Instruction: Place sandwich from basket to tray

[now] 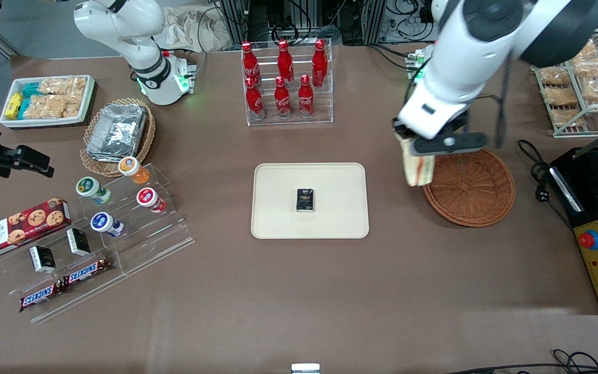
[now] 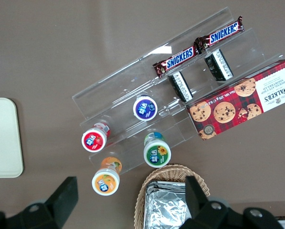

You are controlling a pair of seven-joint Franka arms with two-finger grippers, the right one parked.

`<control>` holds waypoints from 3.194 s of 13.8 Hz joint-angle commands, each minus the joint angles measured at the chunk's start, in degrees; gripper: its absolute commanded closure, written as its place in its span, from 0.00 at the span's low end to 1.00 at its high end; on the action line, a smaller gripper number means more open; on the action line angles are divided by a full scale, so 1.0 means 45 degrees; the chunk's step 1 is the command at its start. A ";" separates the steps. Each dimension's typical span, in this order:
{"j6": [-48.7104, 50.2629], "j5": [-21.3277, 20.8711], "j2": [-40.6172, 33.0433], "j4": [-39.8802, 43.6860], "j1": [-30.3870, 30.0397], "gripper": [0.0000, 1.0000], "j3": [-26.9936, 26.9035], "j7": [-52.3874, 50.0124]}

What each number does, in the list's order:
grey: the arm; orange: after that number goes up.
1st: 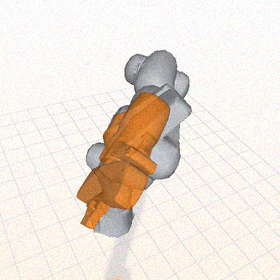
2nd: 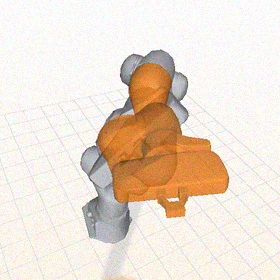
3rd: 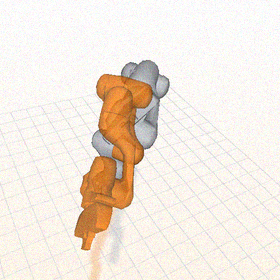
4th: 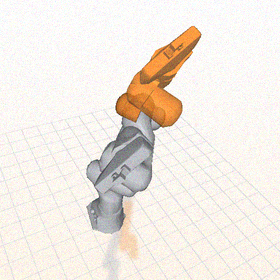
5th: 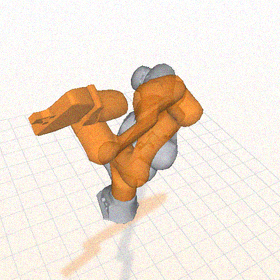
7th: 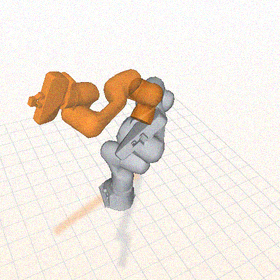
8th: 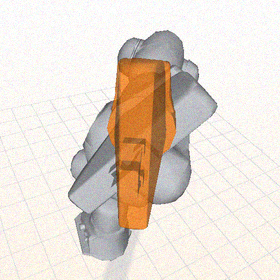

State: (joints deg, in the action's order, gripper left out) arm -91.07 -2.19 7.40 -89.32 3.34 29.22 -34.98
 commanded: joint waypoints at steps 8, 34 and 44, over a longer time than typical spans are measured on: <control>-0.5657 -0.2868 0.4232 -0.2433 0.1639 1.00 0.0402 -0.1035; -0.4615 -0.3306 0.4531 -0.0392 0.1679 0.00 0.0402 -0.2891; -0.0428 -0.0043 0.0119 0.1882 0.0584 0.00 -0.2658 -0.1339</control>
State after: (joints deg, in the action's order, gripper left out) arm -94.20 -4.78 12.07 -78.96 5.13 22.06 -45.71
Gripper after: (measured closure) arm 0.000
